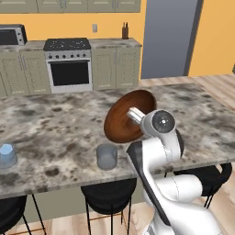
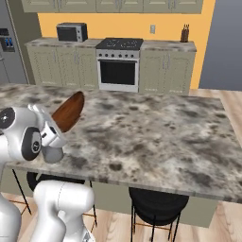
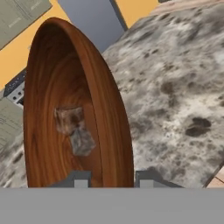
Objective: There are four ice cubes in the ice bowl. Place two ice cubes in each glass of water.
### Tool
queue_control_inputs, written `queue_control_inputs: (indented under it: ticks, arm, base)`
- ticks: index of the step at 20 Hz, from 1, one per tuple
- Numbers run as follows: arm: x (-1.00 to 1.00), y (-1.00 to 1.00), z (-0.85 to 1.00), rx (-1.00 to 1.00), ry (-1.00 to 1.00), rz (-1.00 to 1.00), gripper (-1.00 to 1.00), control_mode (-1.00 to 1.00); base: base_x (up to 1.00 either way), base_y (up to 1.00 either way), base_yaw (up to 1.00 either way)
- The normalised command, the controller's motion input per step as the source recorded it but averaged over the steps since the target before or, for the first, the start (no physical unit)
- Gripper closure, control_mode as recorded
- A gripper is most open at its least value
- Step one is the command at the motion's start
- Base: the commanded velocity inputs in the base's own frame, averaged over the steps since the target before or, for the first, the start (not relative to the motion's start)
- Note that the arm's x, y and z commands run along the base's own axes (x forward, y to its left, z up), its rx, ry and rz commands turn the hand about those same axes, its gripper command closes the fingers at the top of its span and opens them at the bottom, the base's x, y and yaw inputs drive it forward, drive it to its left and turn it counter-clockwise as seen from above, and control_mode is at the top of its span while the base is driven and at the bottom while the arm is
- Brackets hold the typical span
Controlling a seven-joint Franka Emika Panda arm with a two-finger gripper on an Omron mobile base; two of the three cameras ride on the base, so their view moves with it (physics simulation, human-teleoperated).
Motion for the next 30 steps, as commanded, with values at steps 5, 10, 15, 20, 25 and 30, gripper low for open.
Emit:
queue_control_inputs:
  ticks: [5, 10, 15, 20, 25, 30]
  arm:
    - [0.00, 0.00, -0.10, -0.11, -0.06, 0.05, 1.00, -1.00]
    - [0.00, 0.00, -0.15, -0.09, -0.07, 0.06, 1.00, -1.00]
    - [0.00, 0.00, -0.24, -0.17, -0.02, 0.05, 1.00, -1.00]
    - [0.00, 0.00, 0.00, -0.03, 0.00, 0.00, 1.00, -1.00]
    - [0.00, 0.00, -0.01, -0.10, -0.07, 0.00, 1.00, -1.00]
    - [0.00, 0.11, -0.07, -0.10, 0.01, 0.00, 1.00, -1.00]
  base:
    - [0.00, 0.00, 0.00]
    - [0.00, 0.00, 0.00]
    - [0.00, 0.00, 0.00]
    - [0.00, 0.00, 0.00]
    - [0.00, 0.00, 0.00]
    - [0.00, 0.00, 0.00]
